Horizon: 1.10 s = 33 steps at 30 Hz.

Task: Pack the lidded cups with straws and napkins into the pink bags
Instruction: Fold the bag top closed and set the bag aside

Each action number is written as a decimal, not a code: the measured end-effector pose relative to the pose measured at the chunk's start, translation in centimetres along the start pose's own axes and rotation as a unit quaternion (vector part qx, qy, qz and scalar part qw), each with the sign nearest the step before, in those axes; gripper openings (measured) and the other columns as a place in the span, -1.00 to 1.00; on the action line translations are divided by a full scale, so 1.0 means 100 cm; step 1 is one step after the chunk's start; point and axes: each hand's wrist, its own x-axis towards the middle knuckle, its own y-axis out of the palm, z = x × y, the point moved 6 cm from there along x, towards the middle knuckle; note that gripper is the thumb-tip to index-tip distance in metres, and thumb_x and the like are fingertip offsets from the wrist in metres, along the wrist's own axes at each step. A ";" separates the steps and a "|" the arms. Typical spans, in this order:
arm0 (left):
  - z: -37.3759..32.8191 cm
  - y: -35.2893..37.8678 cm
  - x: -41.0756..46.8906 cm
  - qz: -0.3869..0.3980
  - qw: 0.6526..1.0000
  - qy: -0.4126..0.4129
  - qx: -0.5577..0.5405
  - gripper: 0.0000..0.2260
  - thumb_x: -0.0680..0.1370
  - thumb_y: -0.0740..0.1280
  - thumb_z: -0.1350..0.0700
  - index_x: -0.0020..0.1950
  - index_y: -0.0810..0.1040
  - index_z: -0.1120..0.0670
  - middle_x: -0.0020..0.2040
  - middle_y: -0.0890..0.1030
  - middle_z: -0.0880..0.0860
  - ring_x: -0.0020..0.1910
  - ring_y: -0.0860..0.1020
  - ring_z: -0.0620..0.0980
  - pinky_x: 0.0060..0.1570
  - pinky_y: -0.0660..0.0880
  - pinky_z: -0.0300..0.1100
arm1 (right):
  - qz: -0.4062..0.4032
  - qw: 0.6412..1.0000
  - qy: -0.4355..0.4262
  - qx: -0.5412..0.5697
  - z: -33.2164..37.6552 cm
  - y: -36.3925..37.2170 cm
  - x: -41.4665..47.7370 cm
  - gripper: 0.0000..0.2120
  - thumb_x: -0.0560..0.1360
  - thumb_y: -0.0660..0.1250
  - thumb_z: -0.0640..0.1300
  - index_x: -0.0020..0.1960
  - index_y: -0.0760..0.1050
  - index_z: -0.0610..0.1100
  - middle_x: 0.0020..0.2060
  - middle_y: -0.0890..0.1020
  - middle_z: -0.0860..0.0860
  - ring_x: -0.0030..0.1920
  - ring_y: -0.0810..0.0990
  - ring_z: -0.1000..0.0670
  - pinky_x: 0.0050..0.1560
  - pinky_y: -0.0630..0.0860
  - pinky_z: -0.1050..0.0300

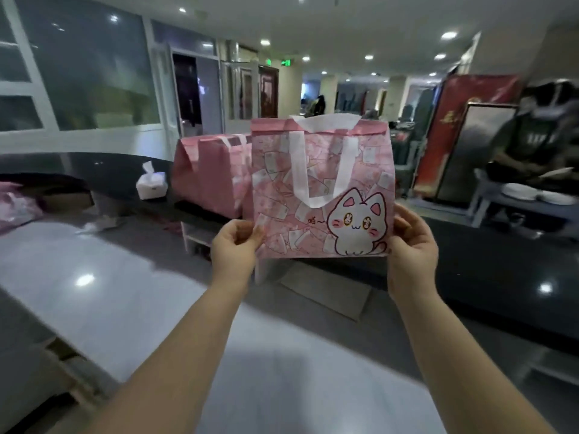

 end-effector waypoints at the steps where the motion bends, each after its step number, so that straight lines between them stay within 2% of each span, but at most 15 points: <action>1: 0.002 0.018 0.002 0.009 1.000 -0.004 -0.020 -0.92 0.52 0.46 0.18 -0.12 0.58 0.10 -0.19 0.64 0.06 -0.19 0.61 -0.04 -0.12 0.60 -0.18 | -0.012 1.000 -0.008 -0.005 0.007 -0.011 0.008 -0.56 0.48 0.23 -0.51 0.08 0.60 -0.02 -0.04 0.69 -0.04 0.04 0.67 -0.08 -0.09 0.64 0.07; 4: 0.006 0.072 0.000 0.035 0.998 0.008 -0.057 -0.86 0.51 0.47 0.13 -0.21 0.58 -0.04 -0.31 0.62 -0.06 -0.26 0.61 -0.12 -0.22 0.57 -0.29 | -0.034 0.998 -0.039 -0.042 0.027 -0.045 0.032 -0.58 0.48 0.29 -0.47 0.17 0.58 -0.04 0.04 0.68 -0.05 0.08 0.66 -0.04 -0.06 0.64 0.08; 6: 0.010 0.107 -0.004 0.036 0.998 0.013 -0.056 -0.82 0.52 0.47 0.11 -0.26 0.58 -0.08 -0.34 0.61 -0.08 -0.28 0.60 -0.14 -0.23 0.57 -0.29 | -0.061 0.989 -0.044 -0.127 0.032 -0.069 0.052 -0.55 0.47 0.40 -0.35 0.27 0.54 0.03 0.20 0.58 -0.04 0.21 0.58 -0.04 0.12 0.59 -0.04; 8: 0.014 0.140 -0.011 0.011 0.998 0.020 -0.050 -0.81 0.52 0.46 0.12 -0.26 0.55 -0.06 -0.33 0.59 -0.10 -0.30 0.55 -0.16 -0.22 0.55 -0.28 | -0.073 0.933 -0.016 -0.351 0.031 -0.093 0.079 -0.39 0.44 0.46 -0.19 0.39 0.40 0.21 0.43 0.32 -0.01 0.43 0.26 -0.11 0.38 0.32 -0.14; 10: 0.016 0.174 -0.021 -0.006 0.998 0.037 -0.044 -0.78 0.53 0.44 0.15 -0.27 0.52 -0.06 -0.37 0.54 -0.18 -0.35 0.48 -0.26 -0.25 0.46 -0.39 | -0.040 0.870 0.042 -0.490 0.022 -0.110 0.099 -0.29 0.43 0.48 -0.11 0.44 0.26 0.31 0.53 0.10 0.06 0.48 0.06 -0.16 0.43 0.17 -0.21; 11: 0.018 0.192 -0.028 -0.008 0.998 0.045 -0.034 -0.76 0.53 0.43 0.17 -0.28 0.51 -0.07 -0.39 0.53 -0.19 -0.36 0.46 -0.28 -0.27 0.43 -0.44 | -0.010 0.876 0.072 -0.477 0.013 -0.115 0.105 -0.27 0.43 0.47 -0.11 0.45 0.23 0.30 0.54 0.10 0.06 0.48 0.10 -0.17 0.42 0.21 -0.20; 13: 0.031 0.224 -0.048 -0.005 0.999 0.051 -0.001 -0.73 0.54 0.42 0.19 -0.29 0.49 -0.10 -0.34 0.55 -0.15 -0.33 0.47 -0.24 -0.26 0.41 -0.46 | 0.046 0.922 0.139 -0.359 -0.017 -0.117 0.105 -0.24 0.43 0.47 -0.17 0.49 0.21 0.24 0.49 0.27 0.04 0.41 0.33 -0.13 0.33 0.40 -0.09; 15: 0.058 0.251 -0.072 0.007 0.999 0.032 0.035 -0.75 0.55 0.40 0.18 -0.25 0.49 -0.10 -0.23 0.59 -0.03 -0.25 0.52 -0.12 -0.19 0.47 -0.33 | 0.070 0.935 0.209 -0.277 -0.050 -0.122 0.089 -0.19 0.41 0.49 -0.21 0.51 0.20 0.20 0.44 0.35 0.07 0.33 0.45 -0.08 0.27 0.47 -0.05; 17: 0.090 0.268 -0.091 0.033 0.998 0.000 0.059 -0.77 0.55 0.40 0.17 -0.22 0.50 -0.10 -0.17 0.60 -0.01 -0.22 0.54 -0.15 -0.18 0.48 -0.25 | 0.066 0.941 0.243 -0.224 -0.078 -0.132 0.074 -0.18 0.39 0.49 -0.26 0.51 0.21 0.15 0.44 0.35 0.07 0.30 0.46 -0.02 0.16 0.50 0.07; 20: 0.122 0.281 -0.104 0.093 0.992 -0.010 0.084 -0.74 0.51 0.45 0.16 -0.25 0.50 -0.17 -0.22 0.60 -0.10 -0.24 0.54 -0.27 -0.28 0.40 -0.44 | 0.022 0.962 0.237 -0.136 -0.099 -0.153 0.064 -0.20 0.36 0.42 -0.40 0.47 0.30 0.13 0.41 0.41 0.06 0.28 0.49 0.02 0.03 0.55 0.21; 23: 0.128 0.286 -0.105 0.189 0.978 0.018 0.089 -0.81 0.48 0.49 0.09 -0.16 0.58 -0.21 -0.19 0.64 -0.13 -0.17 0.57 -0.26 -0.19 0.43 -0.46 | -0.030 0.971 0.210 -0.107 -0.098 -0.171 0.062 -0.27 0.37 0.39 -0.44 0.36 0.40 0.17 0.28 0.50 0.04 0.19 0.54 0.05 -0.12 0.57 0.29; 26: 0.123 0.275 -0.084 0.212 0.963 0.081 0.144 -0.85 0.47 0.49 0.03 -0.01 0.62 -0.16 -0.04 0.63 -0.13 0.02 0.56 -0.09 0.04 0.50 -0.22 | -0.038 0.974 0.180 -0.129 -0.094 -0.178 0.066 -0.39 0.43 0.42 -0.35 0.38 0.43 0.07 0.26 0.53 0.03 0.19 0.55 0.06 0.02 0.54 0.21; 29: 0.113 0.248 -0.039 0.103 0.961 0.139 0.214 -0.65 0.41 0.53 0.15 0.16 0.58 0.02 0.07 0.53 -0.04 0.11 0.46 0.03 0.14 0.47 0.03 | -0.022 0.973 0.157 -0.166 -0.086 -0.171 0.074 -0.46 0.42 0.50 -0.18 0.33 0.44 0.12 0.25 0.51 0.10 0.23 0.51 0.09 0.13 0.50 0.15; 31: 0.108 0.238 -0.013 0.087 0.968 0.121 0.204 -0.54 0.36 0.56 0.15 0.20 0.50 -0.04 0.08 0.49 -0.09 0.11 0.44 0.00 0.11 0.46 -0.02 | 0.001 0.969 0.145 -0.201 -0.083 -0.159 0.078 -0.39 0.35 0.57 -0.05 0.31 0.41 0.21 0.26 0.45 0.17 0.28 0.43 0.10 0.19 0.47 0.10; 33: 0.110 0.242 0.003 0.134 0.974 0.080 0.163 -0.53 0.34 0.59 0.13 0.16 0.49 -0.06 0.09 0.54 -0.05 0.09 0.51 0.00 0.08 0.48 -0.16 | 0.025 0.954 0.139 -0.266 -0.085 -0.147 0.081 -0.22 0.28 0.61 0.03 0.40 0.32 0.20 0.36 0.34 0.13 0.35 0.32 0.06 0.32 0.40 -0.01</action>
